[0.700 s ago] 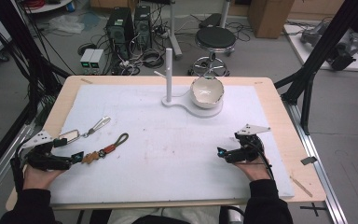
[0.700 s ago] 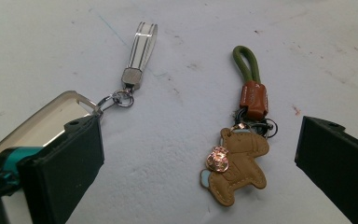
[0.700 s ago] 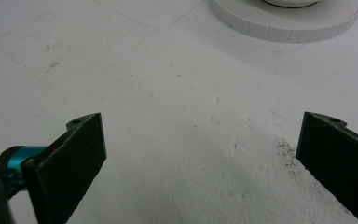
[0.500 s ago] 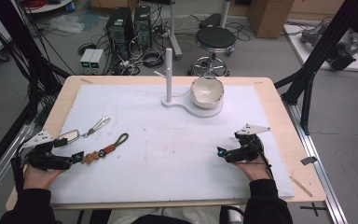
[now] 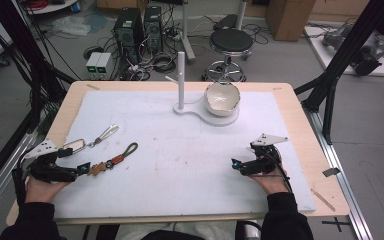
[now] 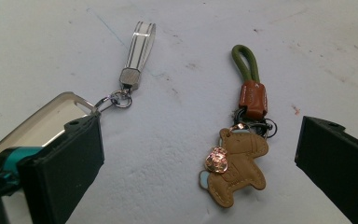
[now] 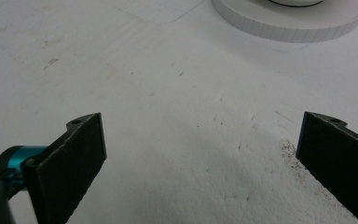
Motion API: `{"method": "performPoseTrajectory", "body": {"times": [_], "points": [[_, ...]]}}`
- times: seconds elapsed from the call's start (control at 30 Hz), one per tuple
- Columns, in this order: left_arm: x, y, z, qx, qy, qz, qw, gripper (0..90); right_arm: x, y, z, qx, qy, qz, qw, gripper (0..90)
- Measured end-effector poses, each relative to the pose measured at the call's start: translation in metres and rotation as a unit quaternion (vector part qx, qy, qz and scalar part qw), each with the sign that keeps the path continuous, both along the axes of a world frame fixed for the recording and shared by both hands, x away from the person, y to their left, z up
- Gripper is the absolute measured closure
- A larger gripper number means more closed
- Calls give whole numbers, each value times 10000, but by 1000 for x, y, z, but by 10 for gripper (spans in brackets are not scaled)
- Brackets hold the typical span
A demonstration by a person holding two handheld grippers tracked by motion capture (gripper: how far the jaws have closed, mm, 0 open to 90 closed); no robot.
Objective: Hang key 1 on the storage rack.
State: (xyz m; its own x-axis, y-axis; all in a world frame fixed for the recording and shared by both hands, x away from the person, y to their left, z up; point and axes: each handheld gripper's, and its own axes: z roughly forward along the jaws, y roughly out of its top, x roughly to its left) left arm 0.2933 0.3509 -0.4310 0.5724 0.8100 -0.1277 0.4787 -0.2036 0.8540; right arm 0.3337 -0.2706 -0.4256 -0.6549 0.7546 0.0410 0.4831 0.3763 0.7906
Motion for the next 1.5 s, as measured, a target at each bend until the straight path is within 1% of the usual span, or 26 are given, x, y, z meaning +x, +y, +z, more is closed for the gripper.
{"method": "performPoseTrajectory", "body": {"times": [0.07, 0.17, 0.3, 0.47, 0.67, 0.87, 0.93, 1.03, 1.13, 1.23, 1.3, 1.43, 1.5], "points": [[2, -2, 1, 4, -9, -3, 10000, 16, 0, 1, 0, 11, 17, 42, 10000, 5], [4, -6, 2, 52, -27, -38, 10000, 17, 0, 2, -1, -40, 2, 72, 10000, 5], [7, -9, 3, 85, -10, -67, 9999, 16, 0, 2, -1, -28, 15, 36, 10000, 5], [8, -11, 3, 104, 22, -110, 9999, 17, 0, 3, -2, -59, 39, 68, 10000, 5], [11, -17, 4, 129, 69, -185, 9997, 17, 0, 3, -2, -68, 44, 59, 9999, 5], [15, -29, 7, 210, 99, -352, 9991, 17, 0, 4, -3, -94, 65, 76, 9999, 6], [16, -33, 7, 222, 148, -413, 9988, 17, 0, 4, -3, -99, 47, 86, 9999, 6], [18, -35, 6, 247, 198, -419, 9986, 17, 0, 4, -3, -93, 7, 67, 9999, 6], [19, -35, 7, 241, 199, -410, 9987, 17, 0, 4, -3, -78, 21, 43, 10000, 6], [19, -39, 7, 233, 196, -423, 9986, 17, 0, 4, -3, -97, 41, 49, 9999, 6], [20, -43, 7, 277, 205, -481, 9982, 17, 0, 5, -3, -100, 42, 73, 9999, 6], [23, -53, 7, 427, 284, -660, 9965, 17, 0, 4, -3, -94, 50, 62, 9999, 6], [24, -58, 7, 435, 324, -754, 9957, 17, 0, 4, -3, -97, 44, 65, 9999, 6]]}}
